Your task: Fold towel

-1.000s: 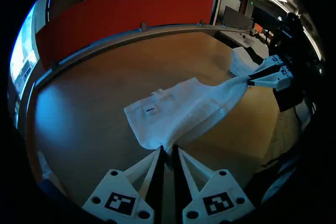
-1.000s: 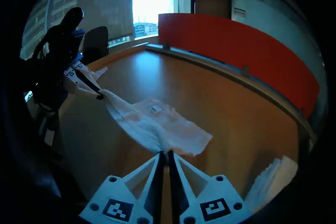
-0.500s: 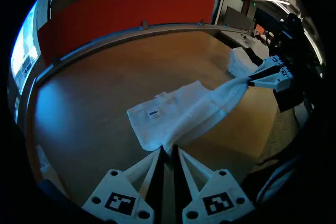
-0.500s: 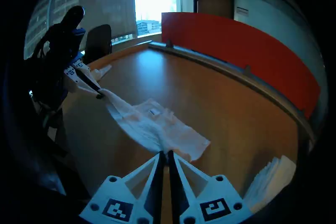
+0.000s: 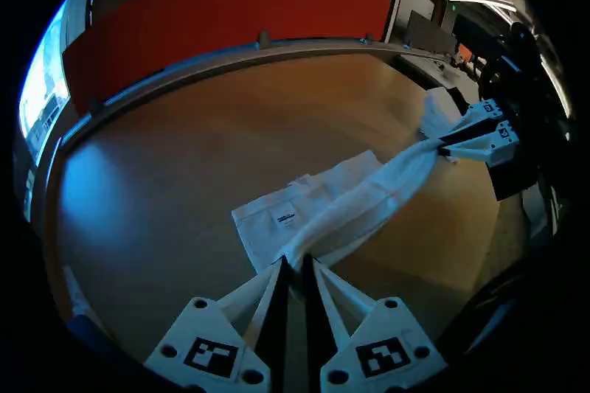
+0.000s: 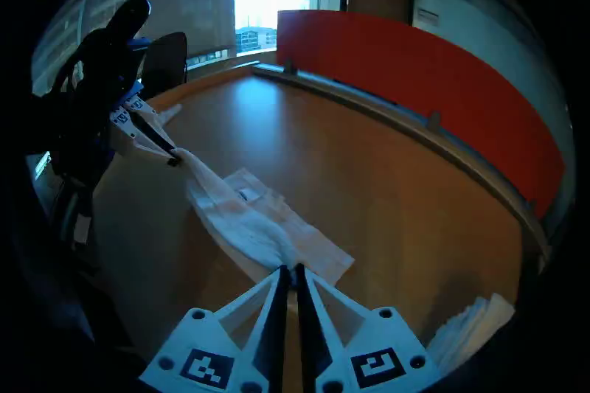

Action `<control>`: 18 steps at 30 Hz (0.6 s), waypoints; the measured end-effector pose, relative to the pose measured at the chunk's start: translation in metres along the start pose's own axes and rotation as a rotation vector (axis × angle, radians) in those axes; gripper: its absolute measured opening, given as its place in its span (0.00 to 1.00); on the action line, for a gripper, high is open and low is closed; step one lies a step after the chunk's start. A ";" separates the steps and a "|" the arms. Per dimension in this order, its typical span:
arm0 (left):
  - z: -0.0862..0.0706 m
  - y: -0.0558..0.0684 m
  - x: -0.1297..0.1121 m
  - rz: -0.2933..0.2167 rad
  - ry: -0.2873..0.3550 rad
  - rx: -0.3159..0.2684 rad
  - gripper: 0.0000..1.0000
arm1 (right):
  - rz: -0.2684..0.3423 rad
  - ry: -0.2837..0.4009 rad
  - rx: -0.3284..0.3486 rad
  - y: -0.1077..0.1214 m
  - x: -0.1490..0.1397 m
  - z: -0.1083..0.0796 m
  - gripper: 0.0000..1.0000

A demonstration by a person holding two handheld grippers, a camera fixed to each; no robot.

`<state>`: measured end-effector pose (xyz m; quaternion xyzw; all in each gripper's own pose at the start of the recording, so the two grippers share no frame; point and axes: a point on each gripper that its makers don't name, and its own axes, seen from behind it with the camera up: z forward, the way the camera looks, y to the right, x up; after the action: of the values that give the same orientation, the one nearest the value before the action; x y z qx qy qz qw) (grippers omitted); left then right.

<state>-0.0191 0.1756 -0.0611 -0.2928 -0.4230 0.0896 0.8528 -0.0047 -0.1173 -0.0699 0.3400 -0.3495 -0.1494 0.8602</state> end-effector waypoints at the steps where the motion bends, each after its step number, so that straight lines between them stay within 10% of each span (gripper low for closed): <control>1: 0.004 -0.002 0.000 -0.001 -0.004 0.001 0.13 | 0.002 -0.004 0.000 0.002 -0.001 0.004 0.08; 18: 0.067 -0.023 -0.015 -0.007 -0.074 0.002 0.13 | 0.055 -0.097 0.016 0.019 -0.036 0.051 0.08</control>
<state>-0.0829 0.1796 -0.0264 -0.2869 -0.4553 0.0976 0.8372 -0.0660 -0.1103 -0.0475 0.3293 -0.4010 -0.1392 0.8435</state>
